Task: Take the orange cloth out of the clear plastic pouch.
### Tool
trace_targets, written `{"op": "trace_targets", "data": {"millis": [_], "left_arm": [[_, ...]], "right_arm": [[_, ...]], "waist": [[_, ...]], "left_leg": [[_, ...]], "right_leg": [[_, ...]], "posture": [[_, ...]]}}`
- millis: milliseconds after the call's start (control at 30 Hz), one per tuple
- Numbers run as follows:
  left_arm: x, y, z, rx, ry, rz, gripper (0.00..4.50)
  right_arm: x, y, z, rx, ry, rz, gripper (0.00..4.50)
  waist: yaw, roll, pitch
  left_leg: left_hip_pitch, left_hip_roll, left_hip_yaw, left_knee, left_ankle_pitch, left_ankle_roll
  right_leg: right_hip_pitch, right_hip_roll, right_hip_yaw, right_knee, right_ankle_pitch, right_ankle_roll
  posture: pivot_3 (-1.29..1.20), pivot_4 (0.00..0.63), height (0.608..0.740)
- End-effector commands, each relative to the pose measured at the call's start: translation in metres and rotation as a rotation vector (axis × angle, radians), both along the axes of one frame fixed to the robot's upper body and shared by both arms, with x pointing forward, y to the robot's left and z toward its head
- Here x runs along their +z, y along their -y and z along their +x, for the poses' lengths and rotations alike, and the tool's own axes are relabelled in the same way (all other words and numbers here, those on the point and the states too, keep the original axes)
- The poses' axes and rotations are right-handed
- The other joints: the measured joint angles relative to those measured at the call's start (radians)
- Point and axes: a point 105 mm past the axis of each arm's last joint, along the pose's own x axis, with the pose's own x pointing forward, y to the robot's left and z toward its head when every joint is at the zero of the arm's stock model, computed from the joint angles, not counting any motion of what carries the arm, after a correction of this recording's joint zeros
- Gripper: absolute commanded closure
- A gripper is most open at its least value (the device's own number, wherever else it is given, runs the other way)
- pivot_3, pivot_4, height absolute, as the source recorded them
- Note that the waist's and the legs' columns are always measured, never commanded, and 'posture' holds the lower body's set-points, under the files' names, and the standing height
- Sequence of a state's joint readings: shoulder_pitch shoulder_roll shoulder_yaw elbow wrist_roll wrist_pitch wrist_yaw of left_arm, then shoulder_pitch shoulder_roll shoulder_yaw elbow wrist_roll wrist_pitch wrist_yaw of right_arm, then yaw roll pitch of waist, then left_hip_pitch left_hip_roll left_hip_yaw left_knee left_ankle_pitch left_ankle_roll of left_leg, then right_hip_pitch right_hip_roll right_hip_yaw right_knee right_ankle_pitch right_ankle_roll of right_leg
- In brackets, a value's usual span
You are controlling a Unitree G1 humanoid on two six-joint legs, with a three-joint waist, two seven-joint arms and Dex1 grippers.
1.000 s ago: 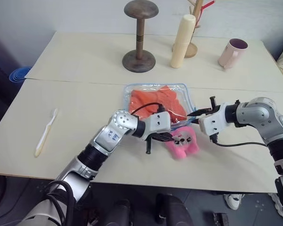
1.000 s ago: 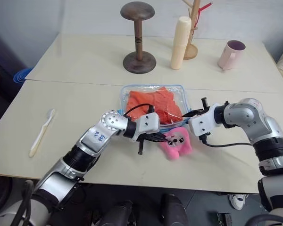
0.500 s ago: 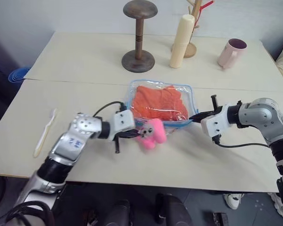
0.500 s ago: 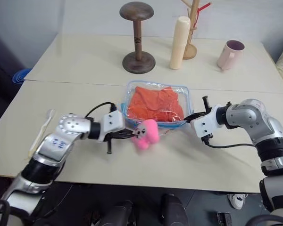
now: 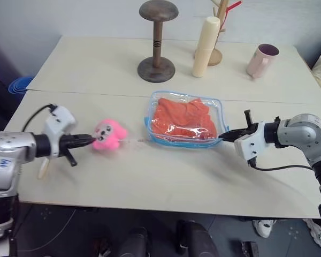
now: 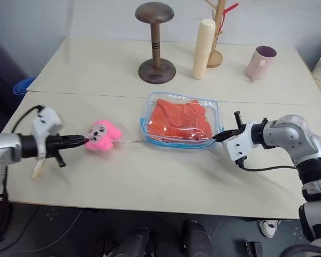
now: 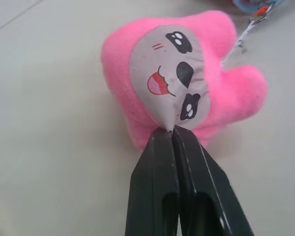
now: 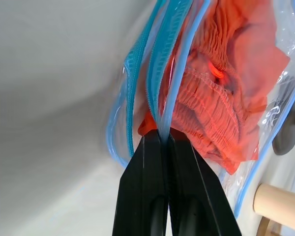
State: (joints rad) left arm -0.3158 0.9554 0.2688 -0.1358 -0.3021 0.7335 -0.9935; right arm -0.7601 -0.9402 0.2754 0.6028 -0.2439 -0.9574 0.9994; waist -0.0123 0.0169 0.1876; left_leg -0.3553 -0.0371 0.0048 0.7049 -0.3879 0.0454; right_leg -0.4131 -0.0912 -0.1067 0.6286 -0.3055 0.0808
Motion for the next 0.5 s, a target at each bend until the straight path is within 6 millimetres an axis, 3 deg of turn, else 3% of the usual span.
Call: {"op": "trace_targets", "data": {"millis": [33, 100, 167, 300, 400, 500], "left_arm": [[0.004, -0.001, -0.004, -0.011, 0.014, -0.025, 4.50], [0.000, 0.015, -0.003, -0.046, 0.005, -0.059, 4.50], [-0.003, 0.026, -0.003, -0.070, -0.008, -0.072, 4.50], [-0.015, 0.034, -0.003, -0.078, -0.048, -0.098, 3.54], [-0.019, 0.028, -0.010, -0.094, -0.076, -0.078, 2.70], [0.000, 0.009, -0.013, -0.088, -0.042, -0.062, 1.74]], "right_arm": [[0.008, 0.008, -0.001, -0.022, 0.017, 0.032, 4.49], [0.005, 0.005, -0.004, -0.016, -0.010, 0.056, 4.49], [0.002, 0.004, -0.007, -0.028, -0.045, 0.077, 3.75], [-0.001, 0.009, -0.014, -0.047, -0.088, 0.090, 2.38], [0.001, 0.015, -0.024, -0.079, -0.117, 0.127, 1.45], [0.015, 0.018, -0.040, -0.185, -0.214, 0.342, 0.39]], "waist": [[0.002, 0.000, 0.000], [0.004, 0.000, 0.000], [0.007, 0.000, 0.000], [0.007, 0.000, 0.000], [0.006, 0.000, 0.000], [0.010, 0.000, 0.000]], "left_leg": [[0.000, 0.000, 0.000, 0.000, 0.000, 0.000], [0.000, 0.000, 0.000, 0.000, 0.000, 0.000], [0.000, 0.000, 0.000, 0.000, 0.000, 0.000], [0.000, 0.000, 0.000, 0.000, 0.000, 0.000], [0.000, 0.000, 0.000, 0.000, 0.000, 0.000], [0.000, 0.000, 0.000, 0.000, 0.000, 0.000]], "right_leg": [[0.000, 0.000, 0.000, 0.000, 0.000, 0.000], [0.000, 0.000, 0.000, 0.000, 0.000, 0.000], [0.000, 0.000, 0.000, 0.000, 0.000, 0.000], [0.000, 0.000, 0.000, 0.001, 0.000, 0.000], [0.000, 0.000, 0.000, 0.001, 0.000, 0.000], [0.000, 0.000, 0.000, 0.000, 0.000, 0.000]], "posture": [[0.00, 0.150, 0.740], [0.00, 0.150, 0.740], [0.00, 0.150, 0.740], [0.00, 0.150, 0.740], [0.00, 0.150, 0.740], [0.00, 0.150, 0.740]]}}
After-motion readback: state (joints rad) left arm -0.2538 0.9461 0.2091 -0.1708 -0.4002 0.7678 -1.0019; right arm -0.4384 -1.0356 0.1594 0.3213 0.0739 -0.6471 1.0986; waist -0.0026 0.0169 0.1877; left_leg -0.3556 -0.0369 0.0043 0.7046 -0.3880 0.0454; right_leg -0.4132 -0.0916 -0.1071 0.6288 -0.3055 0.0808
